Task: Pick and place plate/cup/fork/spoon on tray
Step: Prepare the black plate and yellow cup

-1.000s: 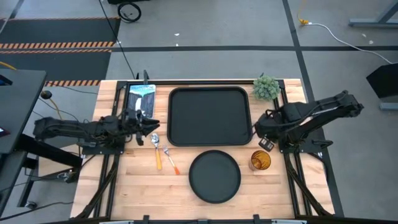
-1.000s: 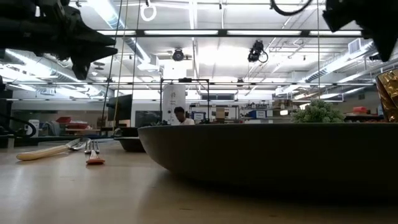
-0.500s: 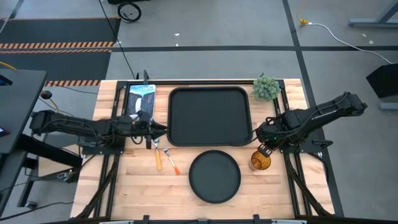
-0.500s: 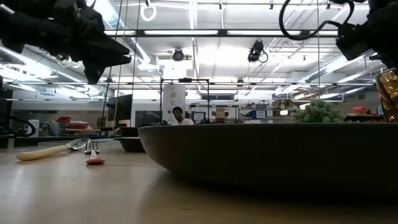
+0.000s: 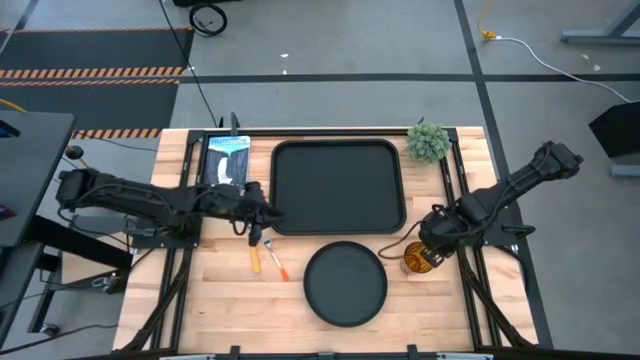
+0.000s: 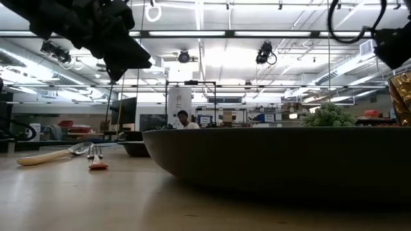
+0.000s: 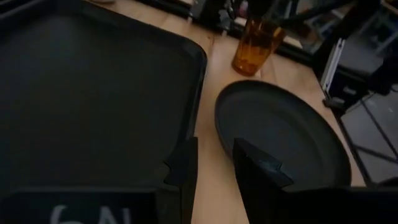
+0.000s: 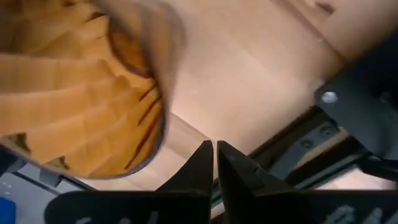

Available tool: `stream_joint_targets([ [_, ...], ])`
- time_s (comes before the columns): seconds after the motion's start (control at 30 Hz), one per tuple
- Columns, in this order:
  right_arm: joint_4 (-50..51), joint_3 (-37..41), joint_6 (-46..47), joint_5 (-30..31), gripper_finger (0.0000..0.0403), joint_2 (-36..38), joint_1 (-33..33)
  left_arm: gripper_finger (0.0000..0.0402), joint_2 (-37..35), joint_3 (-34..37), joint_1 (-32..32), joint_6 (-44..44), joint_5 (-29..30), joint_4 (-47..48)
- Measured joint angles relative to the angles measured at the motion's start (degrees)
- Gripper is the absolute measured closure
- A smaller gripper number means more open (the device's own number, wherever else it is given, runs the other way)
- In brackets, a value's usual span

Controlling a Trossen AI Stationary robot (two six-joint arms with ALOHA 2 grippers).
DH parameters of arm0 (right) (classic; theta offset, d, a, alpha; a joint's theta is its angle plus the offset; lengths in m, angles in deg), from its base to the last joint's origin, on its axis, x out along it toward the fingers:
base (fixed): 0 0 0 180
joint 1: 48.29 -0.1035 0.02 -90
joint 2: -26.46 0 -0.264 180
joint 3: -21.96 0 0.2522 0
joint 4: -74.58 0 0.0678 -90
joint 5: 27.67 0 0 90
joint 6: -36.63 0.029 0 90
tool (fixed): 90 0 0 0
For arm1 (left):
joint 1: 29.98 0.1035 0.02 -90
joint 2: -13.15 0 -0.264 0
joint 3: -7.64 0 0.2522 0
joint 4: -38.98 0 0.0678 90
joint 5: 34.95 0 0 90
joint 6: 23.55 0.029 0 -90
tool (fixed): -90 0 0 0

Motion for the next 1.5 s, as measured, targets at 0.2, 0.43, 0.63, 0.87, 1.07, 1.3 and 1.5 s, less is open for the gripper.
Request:
stream_joint_targets([
  [0.2,-7.30,-0.02,3.08,9.26,0.0376,-0.71,-9.22,0.0292,0.58,-2.22,0.01,3.12,0.01,3.56],
  [0.43,-10.28,0.00,3.95,11.22,0.0382,-8.11,-14.84,0.0292,0.47,-2.64,0.12,4.35,0.03,3.47],
  [0.63,-18.37,0.00,2.02,17.08,0.0392,-14.84,-15.31,0.0292,0.47,-2.64,0.12,3.80,0.20,2.80],
  [0.87,-21.03,0.00,-0.35,24.42,0.0393,-20.29,-14.08,0.0292,0.47,-2.64,0.12,3.72,0.21,1.56],
  [1.07,-24.13,0.00,-8.16,30.31,0.0392,-22.58,-9.82,0.0292,2.85,-2.62,-0.43,3.72,0.25,-4.41],
  [1.3,-28.26,-0.04,-15.55,32.62,0.0392,-22.37,-6.91,0.0291,9.99,-2.66,-0.84,3.40,0.20,-11.08],
  [1.5,-27.69,-0.35,-13.59,28.46,0.0392,-22.39,-7.32,0.0291,13.76,-2.62,-0.82,3.28,-0.98,-12.78],
])
